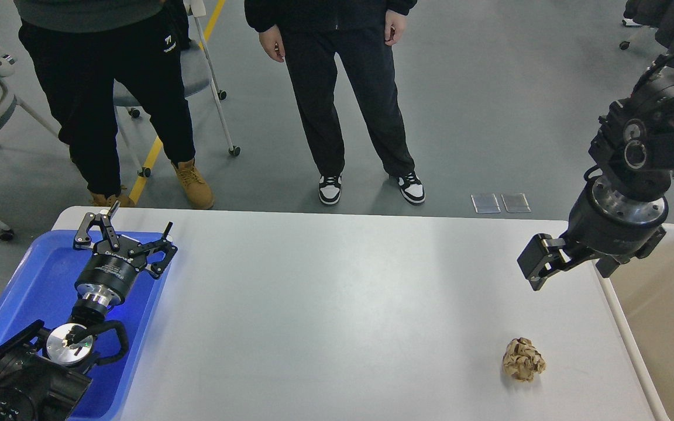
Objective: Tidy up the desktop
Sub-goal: 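Move the right gripper down toward the crumpled tan paper ball, then lower the right gripper over the paper ball and close on it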
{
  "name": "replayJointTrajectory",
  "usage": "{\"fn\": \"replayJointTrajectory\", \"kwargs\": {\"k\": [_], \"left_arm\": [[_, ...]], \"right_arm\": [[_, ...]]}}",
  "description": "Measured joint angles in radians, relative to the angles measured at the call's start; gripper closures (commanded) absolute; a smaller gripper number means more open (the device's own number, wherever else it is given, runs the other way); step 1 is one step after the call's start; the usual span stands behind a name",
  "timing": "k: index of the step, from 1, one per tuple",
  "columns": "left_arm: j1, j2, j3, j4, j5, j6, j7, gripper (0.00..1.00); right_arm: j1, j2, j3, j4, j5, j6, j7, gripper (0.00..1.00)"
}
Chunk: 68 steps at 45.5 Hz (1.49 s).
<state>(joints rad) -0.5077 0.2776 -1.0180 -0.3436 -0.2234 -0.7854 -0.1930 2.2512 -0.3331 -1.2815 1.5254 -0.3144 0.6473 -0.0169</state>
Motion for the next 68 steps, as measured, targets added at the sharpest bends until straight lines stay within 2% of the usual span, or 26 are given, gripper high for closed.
{"fn": "replayJointTrajectory", "kwargs": {"k": [39, 52, 68], "left_arm": [[0.0, 0.0, 0.0, 0.0, 0.0, 0.0, 0.0, 0.0], [0.0, 0.0, 0.0, 0.0, 0.0, 0.0, 0.0, 0.0], [0.0, 0.0, -0.001, 0.0, -0.001, 0.0, 0.0, 0.0]], "right_arm": [[-0.026, 0.033, 0.043, -0.053, 0.007, 0.005, 0.001, 0.0], [-0.181, 0.078, 0.063, -0.169, 0.003, -0.014, 0.0, 0.0], [-0.538, 0.097, 0.142, -0.407, -0.032, -0.049, 0.0, 0.0]]}}
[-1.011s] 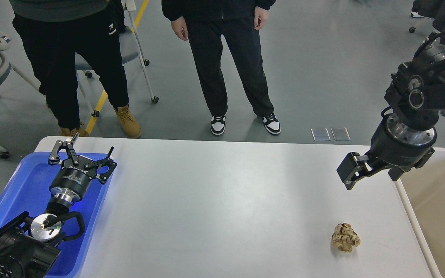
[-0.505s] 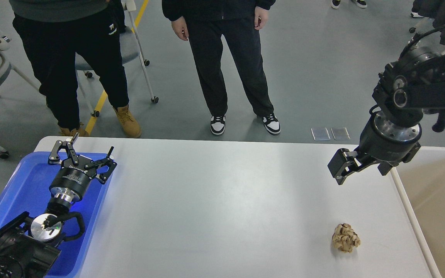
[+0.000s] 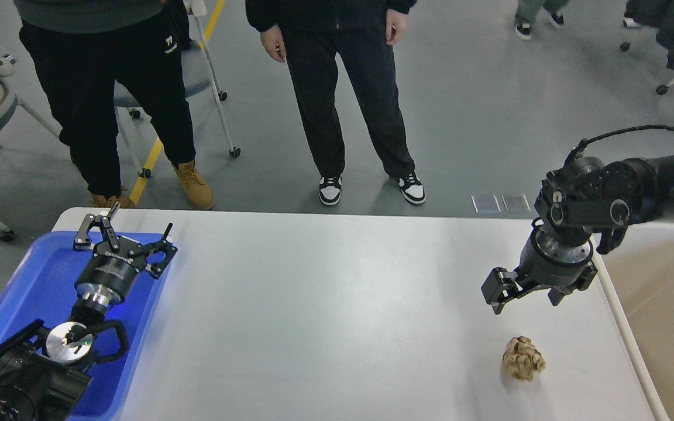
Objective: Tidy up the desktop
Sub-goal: 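Lower the right gripper over the paper ball and close on it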
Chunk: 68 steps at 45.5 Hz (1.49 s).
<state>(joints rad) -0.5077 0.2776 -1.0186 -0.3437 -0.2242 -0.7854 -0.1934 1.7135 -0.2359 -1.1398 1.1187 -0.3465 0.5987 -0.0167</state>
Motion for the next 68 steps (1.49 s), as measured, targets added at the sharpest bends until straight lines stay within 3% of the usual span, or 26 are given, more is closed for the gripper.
{"fn": "replayJointTrajectory", "kwargs": {"k": [18, 58, 61, 64, 68], "left_arm": [[0.0, 0.0, 0.0, 0.0, -0.001, 0.0, 0.0, 0.0], [0.0, 0.0, 0.0, 0.0, -0.001, 0.0, 0.0, 0.0], [0.0, 0.0, 0.0, 0.0, -0.001, 0.0, 0.0, 0.0], [0.0, 0.0, 0.0, 0.0, -0.001, 0.0, 0.0, 0.0], [0.0, 0.0, 0.0, 0.0, -0.001, 0.0, 0.0, 0.0]], "right_arm": [[-0.236, 0.022, 0.053, -0.153, -0.041, -0.019, 0.0, 0.0], [-0.411, 0.035, 0.067, -0.315, -0.089, -0.057, 0.001, 0.0], [-0.421, 0.038, 0.067, -0.318, -0.089, -0.063, 0.001, 0.04], [-0.429, 0.039, 0.067, -0.32, -0.09, -0.067, 0.001, 0.27], [-0.436, 0.041, 0.067, -0.322, -0.09, -0.076, 0.002, 0.41]]}}
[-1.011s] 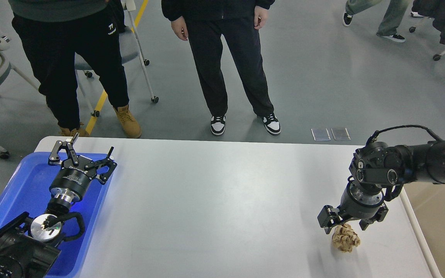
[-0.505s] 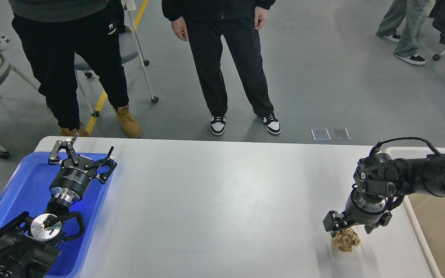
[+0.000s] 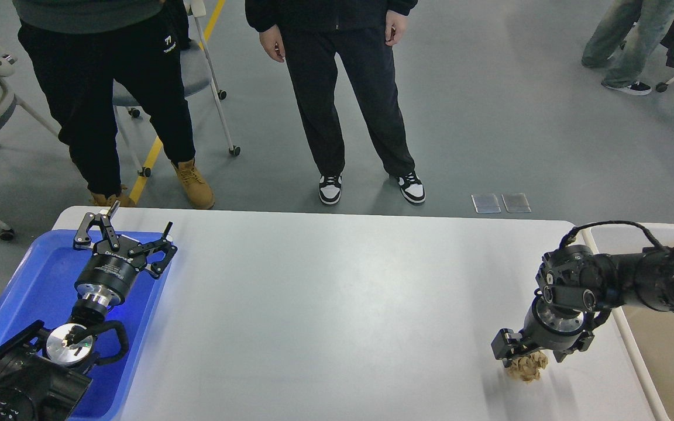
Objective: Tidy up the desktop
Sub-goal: 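Lower the right gripper over the paper ball and close on it, then lift the paper ball with the right gripper toward the beige bin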
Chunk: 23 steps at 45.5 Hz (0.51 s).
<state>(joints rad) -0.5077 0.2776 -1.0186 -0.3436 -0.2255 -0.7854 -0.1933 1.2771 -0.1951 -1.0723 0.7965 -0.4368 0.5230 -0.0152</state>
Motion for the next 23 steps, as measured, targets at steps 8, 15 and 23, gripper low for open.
{"fn": "replayJointTrajectory", "kwargs": {"k": [8, 15, 23], "left_arm": [[0.0, 0.0, 0.0, 0.0, 0.0, 0.0, 0.0, 0.0], [0.0, 0.0, 0.0, 0.0, 0.0, 0.0, 0.0, 0.0], [0.0, 0.0, 0.0, 0.0, 0.0, 0.0, 0.0, 0.0]], "right_arm": [[-0.008, 0.0, 0.0, -0.003, -0.001, -0.013, 0.001, 0.87], [-0.009, -0.002, 0.0, -0.004, -0.003, -0.02, 0.015, 1.0], [-0.004, -0.008, -0.003, -0.001, -0.009, -0.022, 0.026, 1.0]]}}
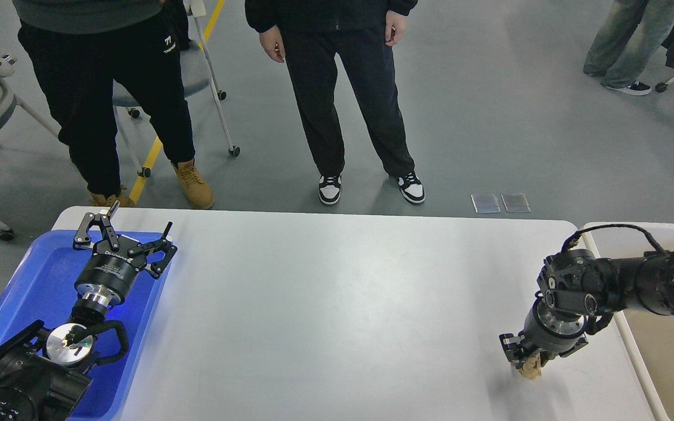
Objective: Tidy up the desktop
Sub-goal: 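Lift the paper ball with the right gripper toward the beige bin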
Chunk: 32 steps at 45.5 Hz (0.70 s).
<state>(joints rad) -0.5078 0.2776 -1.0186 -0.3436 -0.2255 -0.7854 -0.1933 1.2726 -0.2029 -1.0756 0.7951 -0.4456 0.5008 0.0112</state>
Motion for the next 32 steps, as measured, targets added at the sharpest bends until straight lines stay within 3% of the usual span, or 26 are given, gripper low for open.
{"fn": "replayJointTrajectory", "kwargs": {"k": [17, 32], "left_arm": [[0.0, 0.0, 0.0, 0.0, 0.0, 0.0, 0.0, 0.0], [0.0, 0.0, 0.0, 0.0, 0.001, 0.0, 0.0, 0.0]], "right_arm": [[0.088, -0.087, -0.005, 0.074, -0.013, 0.041, 0.021, 1.0], [0.426, -0.286, -0.042, 0.287, -0.127, 0.189, 0.027, 1.0]]}}
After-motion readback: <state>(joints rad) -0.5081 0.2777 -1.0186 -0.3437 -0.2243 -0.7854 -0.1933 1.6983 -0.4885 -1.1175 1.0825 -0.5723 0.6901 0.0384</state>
